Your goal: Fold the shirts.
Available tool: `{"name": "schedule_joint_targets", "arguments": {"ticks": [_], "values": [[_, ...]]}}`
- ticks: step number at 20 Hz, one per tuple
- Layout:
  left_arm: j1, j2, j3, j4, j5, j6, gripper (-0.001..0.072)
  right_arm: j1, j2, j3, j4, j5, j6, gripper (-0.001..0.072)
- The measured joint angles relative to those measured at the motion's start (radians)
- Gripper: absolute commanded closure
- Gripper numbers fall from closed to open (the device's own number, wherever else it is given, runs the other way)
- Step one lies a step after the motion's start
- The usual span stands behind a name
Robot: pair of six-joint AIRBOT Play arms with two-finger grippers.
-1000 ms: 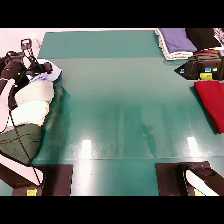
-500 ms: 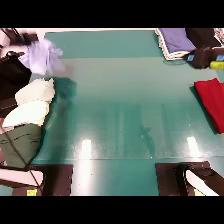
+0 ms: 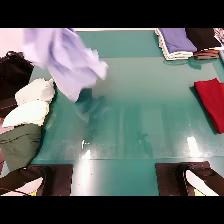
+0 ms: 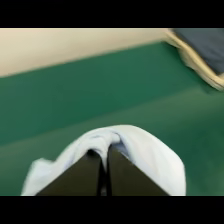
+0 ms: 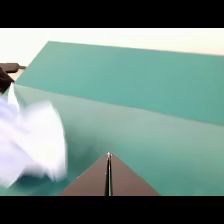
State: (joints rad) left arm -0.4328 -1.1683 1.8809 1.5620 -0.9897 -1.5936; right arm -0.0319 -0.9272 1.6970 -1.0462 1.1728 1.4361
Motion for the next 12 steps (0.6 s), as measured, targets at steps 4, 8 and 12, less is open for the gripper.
{"name": "schedule_joint_targets", "arguments": {"ticks": [4, 8, 12], "values": [[-0.267, -0.116, -0.026, -0.091, -0.012, 0.023, 0.0145, 0.000, 0.001, 0.032, -0.001, 0.044, -0.001, 0.0694], [-0.364, -0.223, -0.034, -0.136, 0.002, 0.042, 0.0160, 0.000, 0.002, 0.040, -0.001, 0.084, -0.001, 0.0694], [-0.196, -0.230, -0.035, -0.146, -0.070, -0.001, 0.0159, 0.000, 0.002, 0.042, -0.001, 0.108, -0.001, 0.0694]]}}
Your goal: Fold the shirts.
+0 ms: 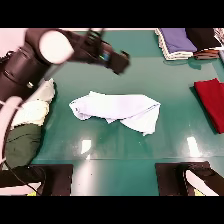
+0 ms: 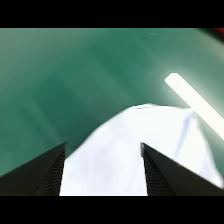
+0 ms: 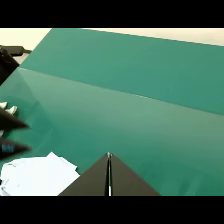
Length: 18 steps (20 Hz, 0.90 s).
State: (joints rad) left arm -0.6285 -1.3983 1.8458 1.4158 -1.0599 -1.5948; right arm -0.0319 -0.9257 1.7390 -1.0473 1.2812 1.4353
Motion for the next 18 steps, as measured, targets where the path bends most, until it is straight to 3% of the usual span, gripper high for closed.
{"name": "schedule_joint_targets", "arguments": {"ticks": [5, 11, 18], "values": [[0.345, 0.003, -0.104, -0.035, -0.128, -0.031, 0.0159, 0.000, 0.000, 0.000, 0.000, 0.010, 0.000, 0.0694], [0.638, 0.003, -0.485, -0.183, -0.136, -0.021, 0.0158, 0.000, -0.001, 0.000, 0.000, 0.012, 0.000, 0.0694], [0.715, 0.000, -0.831, -0.465, 0.039, 0.077, 0.0159, 0.000, -0.002, 0.001, 0.000, 0.012, 0.000, 0.0694]]}}
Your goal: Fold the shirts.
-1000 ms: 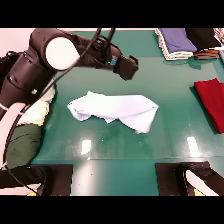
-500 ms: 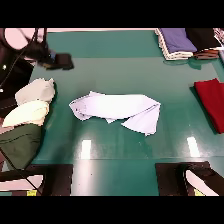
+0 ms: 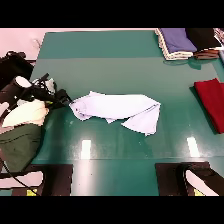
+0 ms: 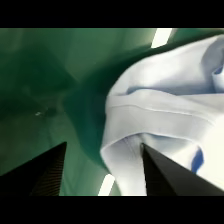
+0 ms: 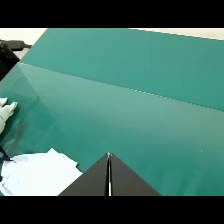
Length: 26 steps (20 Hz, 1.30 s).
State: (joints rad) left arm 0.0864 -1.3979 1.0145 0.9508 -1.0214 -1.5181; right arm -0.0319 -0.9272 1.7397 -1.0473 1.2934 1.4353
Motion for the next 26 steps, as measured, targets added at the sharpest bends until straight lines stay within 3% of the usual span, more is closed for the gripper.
{"name": "schedule_joint_targets", "arguments": {"ticks": [4, 5, 7, 12, 13, 14, 15, 17, 18, 22, 26], "values": [[-0.050, -0.012, -0.049, -0.113, 0.089, 0.027, 0.0161, 0.000, 0.000, 0.000, 0.000, 0.002, 0.000, 0.0694], [-0.058, -0.013, -0.051, -0.134, 0.105, 0.030, 0.0232, 0.000, 0.000, 0.000, 0.000, 0.005, 0.000, 0.0694], [-0.067, -0.014, -0.040, -0.167, 0.123, 0.037, 0.0680, -0.004, 0.000, -0.001, -0.010, 0.030, 0.000, 0.0694], [-0.077, -0.012, 0.058, -0.198, 0.101, 0.069, 0.0683, -0.097, 0.007, -0.139, -0.042, 0.159, 0.000, 0.0679], [-0.077, -0.006, 0.082, -0.198, 0.089, 0.077, 0.0683, -0.130, 0.008, -0.206, -0.046, 0.182, 0.001, 0.0484], [-0.079, -0.002, 0.108, -0.196, 0.081, 0.085, 0.0684, -0.168, 0.008, -0.292, -0.050, 0.201, 0.001, 0.0220], [-0.079, 0.003, 0.128, -0.193, 0.069, 0.090, 0.0683, -0.203, 0.009, -0.385, -0.051, 0.211, 0.000, 0.0214], [-0.079, 0.015, 0.159, -0.192, 0.055, 0.100, 0.0683, -0.266, 0.005, -0.610, -0.053, 0.185, 0.000, 0.0333], [-0.079, 0.019, 0.169, -0.189, 0.047, 0.103, 0.0683, -0.284, -0.003, -0.713, -0.049, 0.159, -0.003, 0.0353], [-0.079, 0.027, 0.187, -0.175, 0.024, 0.110, 0.0683, -0.298, -0.072, -1.033, 0.039, 0.014, -0.055, 0.0354], [-0.079, 0.029, 0.192, -0.166, 0.013, 0.113, 0.0684, -0.201, -0.185, -1.128, 0.116, -0.108, -0.088, 0.0354]]}}
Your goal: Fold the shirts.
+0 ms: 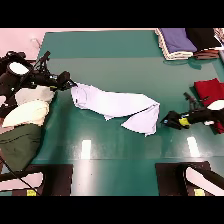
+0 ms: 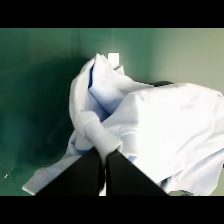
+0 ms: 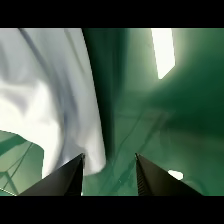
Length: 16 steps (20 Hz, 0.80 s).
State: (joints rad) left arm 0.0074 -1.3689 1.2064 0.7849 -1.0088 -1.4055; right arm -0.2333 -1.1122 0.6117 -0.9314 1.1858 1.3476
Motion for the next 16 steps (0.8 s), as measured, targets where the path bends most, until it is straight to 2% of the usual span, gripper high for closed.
{"name": "schedule_joint_targets", "arguments": {"ticks": [2, 3, 5, 6, 10, 16], "values": [[0.000, 0.000, 0.001, 0.002, -0.005, 0.001, 0.0683, 0.060, -0.059, 0.005, 0.021, -0.039, -0.007, 0.0354], [0.000, 0.000, 0.001, 0.003, -0.006, 0.001, 0.0683, 0.086, -0.086, 0.016, 0.036, -0.045, -0.009, 0.0387], [0.000, 0.000, 0.001, 0.003, -0.013, 0.001, 0.0683, 0.127, -0.130, 0.042, 0.042, -0.059, -0.013, 0.0602], [0.000, 0.000, 0.001, 0.004, -0.015, 0.001, 0.0683, 0.141, -0.144, 0.056, 0.034, -0.068, -0.014, 0.0675], [0.000, 0.036, 0.021, 0.023, -0.023, 0.001, 0.0684, 0.148, -0.133, 0.143, 0.007, -0.053, -0.017, 0.0694], [0.000, 0.249, 0.296, 0.144, -0.053, 0.000, 0.0684, 0.009, 0.117, 0.450, -0.122, 0.104, -0.006, 0.0695]]}}
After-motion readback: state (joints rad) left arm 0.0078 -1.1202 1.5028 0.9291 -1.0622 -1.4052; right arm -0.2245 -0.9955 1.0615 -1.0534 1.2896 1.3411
